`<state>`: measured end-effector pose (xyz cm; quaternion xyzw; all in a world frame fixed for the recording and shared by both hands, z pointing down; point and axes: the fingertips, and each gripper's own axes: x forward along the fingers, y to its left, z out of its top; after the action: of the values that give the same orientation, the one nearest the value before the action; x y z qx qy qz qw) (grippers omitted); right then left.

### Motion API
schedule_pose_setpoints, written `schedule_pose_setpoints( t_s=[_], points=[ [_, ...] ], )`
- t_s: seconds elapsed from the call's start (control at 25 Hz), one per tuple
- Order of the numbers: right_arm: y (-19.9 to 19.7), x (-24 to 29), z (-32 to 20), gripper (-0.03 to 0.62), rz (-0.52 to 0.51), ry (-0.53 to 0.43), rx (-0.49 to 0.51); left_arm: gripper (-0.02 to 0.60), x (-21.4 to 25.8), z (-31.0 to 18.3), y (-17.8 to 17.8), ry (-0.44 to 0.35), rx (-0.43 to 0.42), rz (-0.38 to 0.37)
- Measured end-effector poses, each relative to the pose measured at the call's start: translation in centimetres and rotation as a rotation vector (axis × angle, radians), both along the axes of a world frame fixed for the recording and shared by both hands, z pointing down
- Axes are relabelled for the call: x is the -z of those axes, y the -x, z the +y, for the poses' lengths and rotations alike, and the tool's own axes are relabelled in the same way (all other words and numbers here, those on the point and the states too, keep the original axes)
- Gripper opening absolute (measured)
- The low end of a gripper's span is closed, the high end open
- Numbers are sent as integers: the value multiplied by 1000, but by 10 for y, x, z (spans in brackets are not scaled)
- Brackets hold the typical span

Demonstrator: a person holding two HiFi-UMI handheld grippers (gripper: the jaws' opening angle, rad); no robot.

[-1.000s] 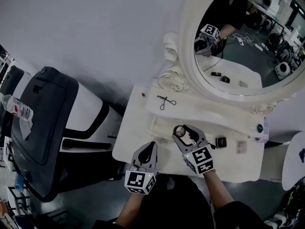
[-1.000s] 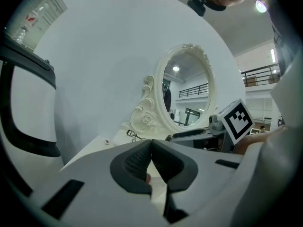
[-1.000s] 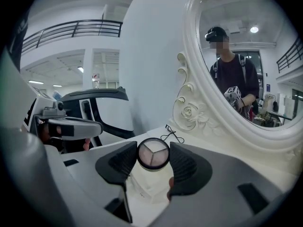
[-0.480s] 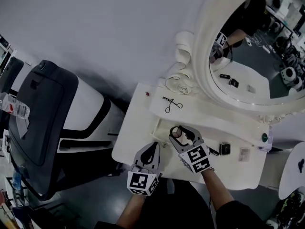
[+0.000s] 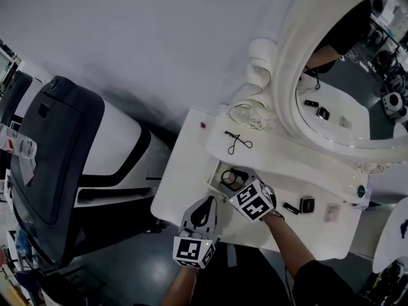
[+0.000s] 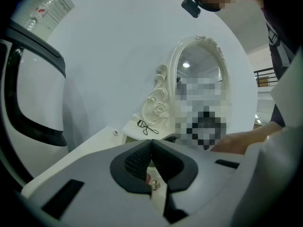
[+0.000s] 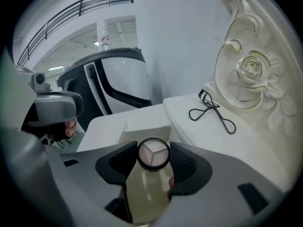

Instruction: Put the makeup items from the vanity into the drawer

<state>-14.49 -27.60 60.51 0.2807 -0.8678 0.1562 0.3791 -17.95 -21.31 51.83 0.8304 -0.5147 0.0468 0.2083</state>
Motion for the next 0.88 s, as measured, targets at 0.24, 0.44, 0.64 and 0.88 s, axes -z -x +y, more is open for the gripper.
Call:
schedule_pose_setpoints(
  t_s=[0.24,0.44,0.64,0.88],
  points=[
    [6,-7,0,230,64,21,66,15,-7,1,5,17,20,2],
    [6,-5,2,232,44,20,63,15,-6,1,7,19,21,2],
    [4,5,-2,230,6,-28,37,15,-3,1,7,10,18,1],
    [-6,46,6,165,-86,-142,-23,15,11,4,4,-17,-8,0]
  ],
)
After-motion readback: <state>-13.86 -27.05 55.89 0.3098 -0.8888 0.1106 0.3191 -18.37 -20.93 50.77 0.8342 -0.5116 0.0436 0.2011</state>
